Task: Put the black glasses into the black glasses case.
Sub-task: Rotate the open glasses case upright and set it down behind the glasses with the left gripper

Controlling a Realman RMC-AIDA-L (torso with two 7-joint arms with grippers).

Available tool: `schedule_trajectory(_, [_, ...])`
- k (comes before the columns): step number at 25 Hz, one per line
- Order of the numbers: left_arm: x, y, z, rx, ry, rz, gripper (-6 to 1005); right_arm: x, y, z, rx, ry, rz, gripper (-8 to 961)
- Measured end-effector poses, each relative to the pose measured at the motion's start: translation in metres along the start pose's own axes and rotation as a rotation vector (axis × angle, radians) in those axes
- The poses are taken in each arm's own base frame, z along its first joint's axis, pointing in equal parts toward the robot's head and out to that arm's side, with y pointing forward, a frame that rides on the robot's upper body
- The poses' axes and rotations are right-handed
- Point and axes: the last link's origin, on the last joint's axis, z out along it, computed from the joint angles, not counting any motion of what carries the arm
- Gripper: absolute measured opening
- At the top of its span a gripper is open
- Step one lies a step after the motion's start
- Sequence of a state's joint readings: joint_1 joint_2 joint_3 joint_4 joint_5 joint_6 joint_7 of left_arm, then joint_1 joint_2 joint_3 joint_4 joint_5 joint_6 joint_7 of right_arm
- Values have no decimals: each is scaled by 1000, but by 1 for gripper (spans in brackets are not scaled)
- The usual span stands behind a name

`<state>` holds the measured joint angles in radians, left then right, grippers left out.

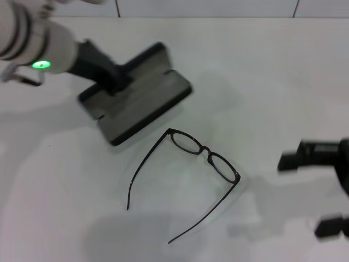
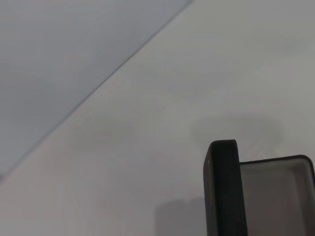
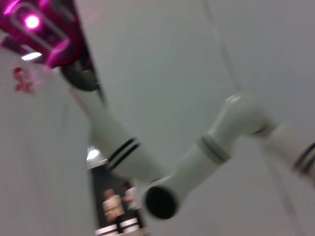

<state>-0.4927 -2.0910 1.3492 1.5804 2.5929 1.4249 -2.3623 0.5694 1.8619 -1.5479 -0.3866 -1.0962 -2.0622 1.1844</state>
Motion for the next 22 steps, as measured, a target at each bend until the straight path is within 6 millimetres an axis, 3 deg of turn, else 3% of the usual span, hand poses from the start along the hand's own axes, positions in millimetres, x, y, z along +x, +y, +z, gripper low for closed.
schedule_trajectory(6, [31, 16, 33, 30, 77, 314, 210, 7, 3, 11, -63, 26, 44, 797])
schedule_trajectory(10, [40, 25, 51, 88, 115, 485, 221, 9, 4, 11, -59, 23, 51, 755])
schedule_trajectory(22, [42, 45, 80, 49, 84, 643, 254, 11, 2, 9, -17, 9, 51, 750])
